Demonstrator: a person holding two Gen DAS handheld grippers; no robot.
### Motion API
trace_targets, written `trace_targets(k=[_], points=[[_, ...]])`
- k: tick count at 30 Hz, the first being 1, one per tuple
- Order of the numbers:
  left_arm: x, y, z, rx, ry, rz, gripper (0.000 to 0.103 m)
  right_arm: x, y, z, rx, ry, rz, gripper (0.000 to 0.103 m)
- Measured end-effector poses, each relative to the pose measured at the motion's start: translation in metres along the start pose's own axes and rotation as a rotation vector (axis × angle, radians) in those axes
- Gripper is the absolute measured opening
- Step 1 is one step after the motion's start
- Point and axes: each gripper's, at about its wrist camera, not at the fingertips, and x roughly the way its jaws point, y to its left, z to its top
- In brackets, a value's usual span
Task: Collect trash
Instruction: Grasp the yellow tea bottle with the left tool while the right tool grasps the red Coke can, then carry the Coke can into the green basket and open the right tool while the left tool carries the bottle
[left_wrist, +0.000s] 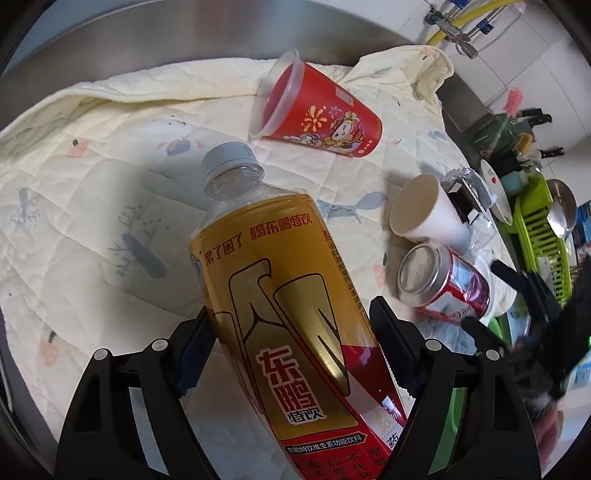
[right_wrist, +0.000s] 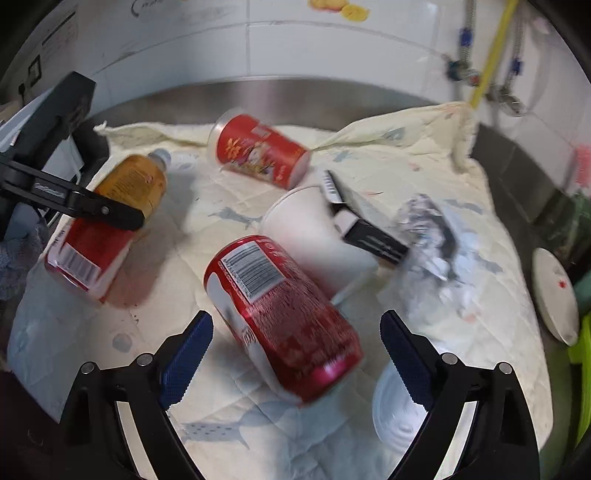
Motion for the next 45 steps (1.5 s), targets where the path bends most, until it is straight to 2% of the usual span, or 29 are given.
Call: trace_targets(k=[8,16,27,33,35,36,38,45], points=[[-0.006,0.008,-0.001,0.031,0.0,0.001,0.079,0.032,0.001,0.009,-0.062,0.096,0.077,0.089],[-0.007,0.009,-0.001,0.04,0.001,-0.011,0.079,0.054,0.017,0.01,-0.157,0.181,0.095,0.089],[-0.012,0.006,-0.004,0.072,-0.001,-0.007,0.079,0.068,0.028,0.009,-0.147,0.222,0.178,0.089],[-0.015,0.006,-0.004,0.082,-0.009,-0.016,0.078,0.064,0.028,0.011,-0.029,0.189,0.242,0.089],[-0.017,0.006,-0.005,0.087,-0.011,-0.018,0.078,0.065,0.031,0.012,-0.015,0.18,0.233,0.089],[-0.017,0.007,-0.005,0.089,-0.011,-0.02,0.078,0.065,0.034,0.011,-0.015,0.174,0.225,0.088],[-0.018,0.007,-0.006,0.091,-0.012,-0.018,0.078,0.066,0.039,0.009,-0.016,0.18,0.209,0.075],[-0.025,0.005,-0.009,0.111,-0.019,-0.03,0.078,0.053,0.044,0.003,0.035,0.147,0.173,0.067]])
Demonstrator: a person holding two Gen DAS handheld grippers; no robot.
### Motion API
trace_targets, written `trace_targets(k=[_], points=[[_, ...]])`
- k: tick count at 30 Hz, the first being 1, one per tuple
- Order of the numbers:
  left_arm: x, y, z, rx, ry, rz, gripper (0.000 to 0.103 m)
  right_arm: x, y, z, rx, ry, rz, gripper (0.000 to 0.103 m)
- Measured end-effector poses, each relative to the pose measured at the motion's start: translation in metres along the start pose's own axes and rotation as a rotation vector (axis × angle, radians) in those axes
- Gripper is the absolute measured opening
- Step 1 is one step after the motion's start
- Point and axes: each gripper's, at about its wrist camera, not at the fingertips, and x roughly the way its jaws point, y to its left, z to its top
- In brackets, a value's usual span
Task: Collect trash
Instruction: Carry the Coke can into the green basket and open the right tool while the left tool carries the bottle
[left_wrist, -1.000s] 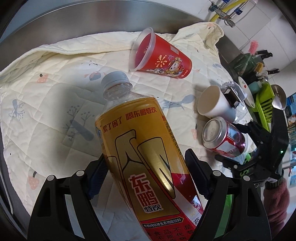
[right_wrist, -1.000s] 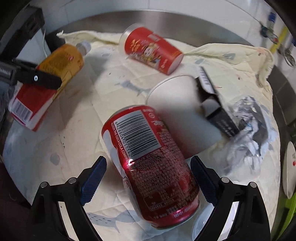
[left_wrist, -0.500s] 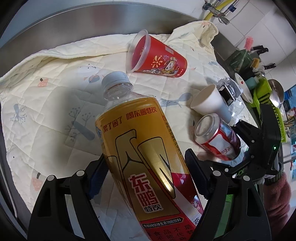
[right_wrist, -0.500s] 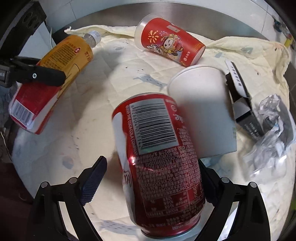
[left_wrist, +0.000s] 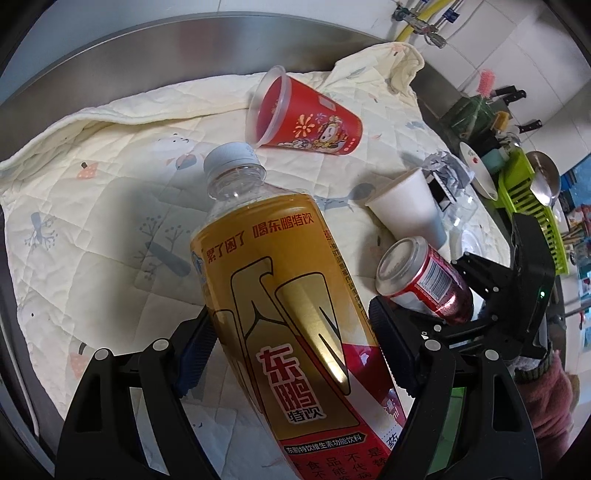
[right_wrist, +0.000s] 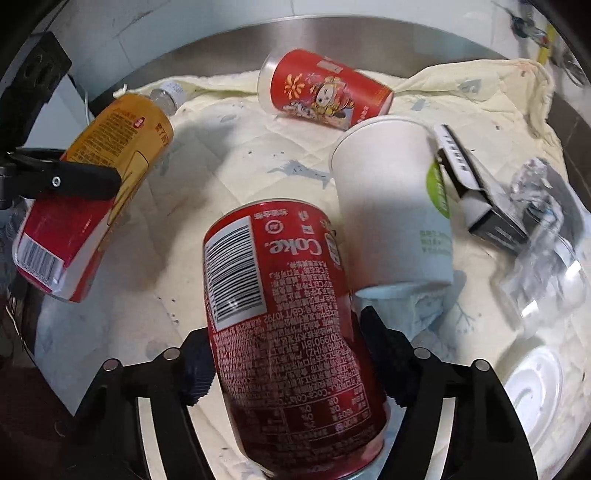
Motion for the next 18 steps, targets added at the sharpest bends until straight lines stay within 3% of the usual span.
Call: trace_targets(k=[10,18], points=[[-0.014,-0.029,-0.013,0.085,-0.024,-0.06,0.078,-0.05,0.015,-0.047,0.207,-0.186,-0.017,0.065],[-0.015,-0.079,-0.028,0.203,-0.021,-0.121,0.078,-0.098,0.014,-0.109,0.404,-0.319,-0.118,0.065]])
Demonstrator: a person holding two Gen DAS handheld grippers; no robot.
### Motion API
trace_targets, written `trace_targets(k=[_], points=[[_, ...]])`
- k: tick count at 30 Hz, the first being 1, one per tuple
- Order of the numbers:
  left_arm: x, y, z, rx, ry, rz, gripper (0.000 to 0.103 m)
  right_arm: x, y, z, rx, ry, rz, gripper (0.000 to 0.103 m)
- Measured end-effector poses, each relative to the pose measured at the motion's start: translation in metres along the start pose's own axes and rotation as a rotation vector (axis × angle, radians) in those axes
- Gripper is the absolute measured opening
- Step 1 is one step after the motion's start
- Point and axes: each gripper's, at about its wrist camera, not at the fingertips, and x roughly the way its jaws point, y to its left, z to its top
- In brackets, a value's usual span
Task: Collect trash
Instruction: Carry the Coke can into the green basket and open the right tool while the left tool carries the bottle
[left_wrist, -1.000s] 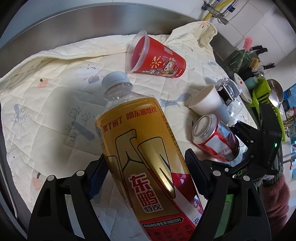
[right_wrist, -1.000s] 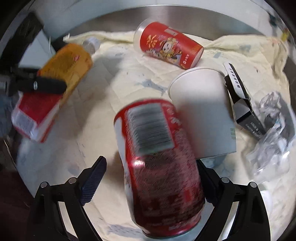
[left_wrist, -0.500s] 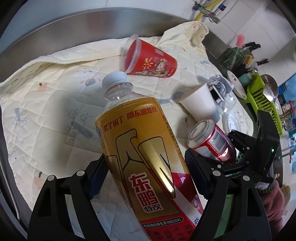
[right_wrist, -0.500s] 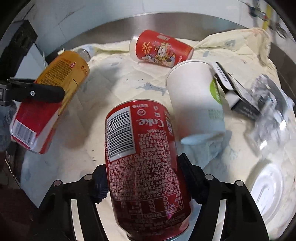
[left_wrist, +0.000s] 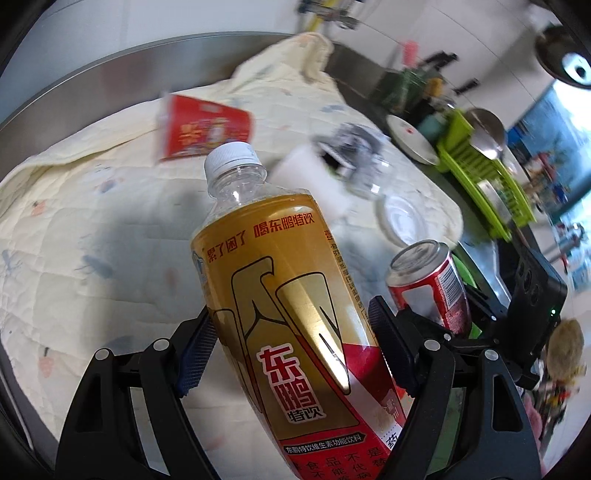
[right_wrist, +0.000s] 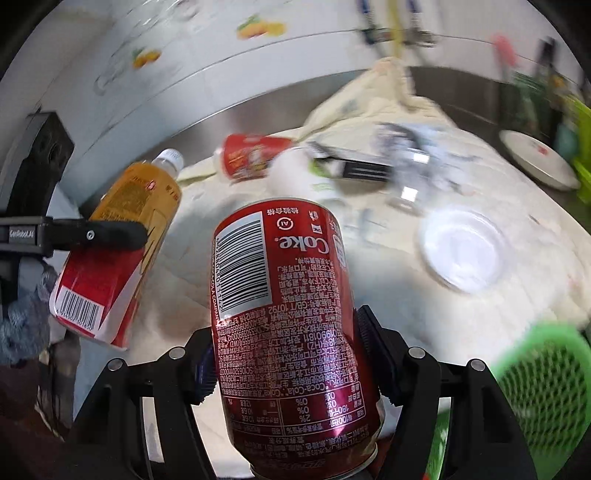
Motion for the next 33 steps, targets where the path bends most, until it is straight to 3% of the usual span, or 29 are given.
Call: trace_targets(k=[11,12,21,26,33], points=[[0.028,-0.085,-0.011,0.15,0.043,-0.092,0.078,-0.082,-0.073,-0.056,0.224,-0.109,-0.221,0.065],[0.03,-0.093,-0.012,0.163,0.046,-0.101,0.078,-0.09,-0.083,-0.062,0.244,-0.113,-0.27,0.065],[0.042,-0.151,-0.019,0.252,0.076,-0.166,0.078,-0.116,-0.161,-0.114,0.4,-0.065,-0.492,0.065],[0.05,-0.172,-0.021,0.286,0.093,-0.18,0.078,-0.098,-0.186,-0.128,0.453,-0.011,-0.499,0.065],[0.057,-0.182,-0.021,0.302,0.106,-0.178,0.078,-0.064,-0.199,-0.123,0.402,0.053,-0.494,0.065]])
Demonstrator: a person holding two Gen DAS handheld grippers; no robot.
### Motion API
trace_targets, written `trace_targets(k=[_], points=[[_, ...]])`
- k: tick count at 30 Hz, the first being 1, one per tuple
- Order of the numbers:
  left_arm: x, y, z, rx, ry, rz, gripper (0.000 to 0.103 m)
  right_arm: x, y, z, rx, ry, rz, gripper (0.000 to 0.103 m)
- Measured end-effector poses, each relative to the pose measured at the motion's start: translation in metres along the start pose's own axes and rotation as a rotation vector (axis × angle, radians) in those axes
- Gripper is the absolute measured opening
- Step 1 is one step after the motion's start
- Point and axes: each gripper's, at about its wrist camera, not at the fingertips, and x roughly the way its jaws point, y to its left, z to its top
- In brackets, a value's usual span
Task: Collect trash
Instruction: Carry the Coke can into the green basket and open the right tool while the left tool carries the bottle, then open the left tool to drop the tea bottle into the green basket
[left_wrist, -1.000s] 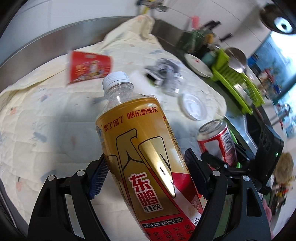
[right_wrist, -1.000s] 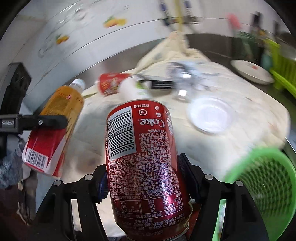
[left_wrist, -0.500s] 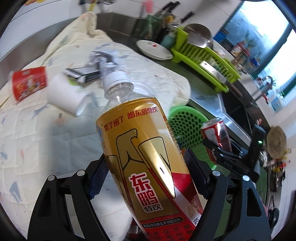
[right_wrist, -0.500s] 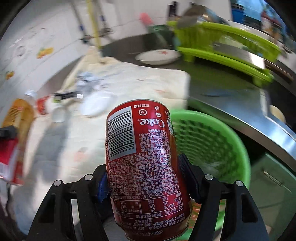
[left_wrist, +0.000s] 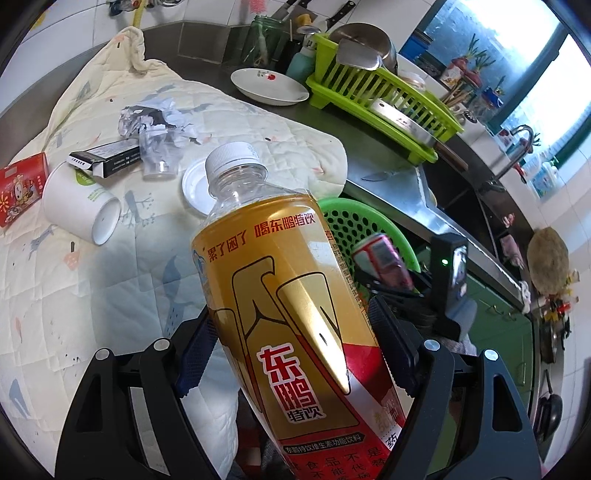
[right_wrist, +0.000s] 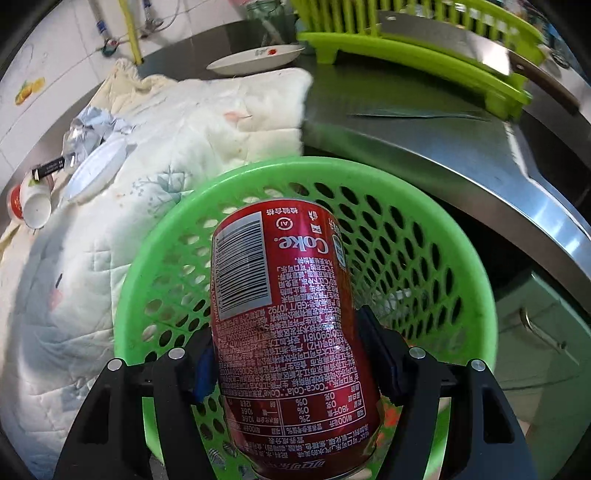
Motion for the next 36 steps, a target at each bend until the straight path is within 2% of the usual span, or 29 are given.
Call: trace_targets(k=[4,6,11,19,26,32,36], points=[[0.006,0.002,0.001,-0.007,0.012,0.001,0.078,0.011,0.006,0.01,-0.054,0.007,-0.015,0.068],[0.01,0.002,0.0,-0.007,0.02,-0.003,0.078,0.014,0.009,0.013,-0.076,0.005,-0.02,0.072],[0.018,0.0,0.0,0.0,0.036,-0.008,0.078,0.007,0.01,0.013,-0.071,-0.025,-0.016,0.073],[0.034,-0.018,0.001,0.041,0.053,-0.051,0.078,-0.037,-0.002,-0.004,-0.03,-0.093,-0.021,0.075],[0.062,-0.044,0.007,0.103,0.079,-0.088,0.078,-0.081,-0.016,-0.025,-0.007,-0.177,-0.086,0.078],[0.092,-0.072,0.015,0.162,0.09,-0.079,0.078,-0.11,-0.03,-0.043,0.035,-0.233,-0.098,0.079],[0.114,-0.089,0.018,0.208,0.095,-0.043,0.078,-0.12,-0.033,-0.052,0.041,-0.255,-0.102,0.08]])
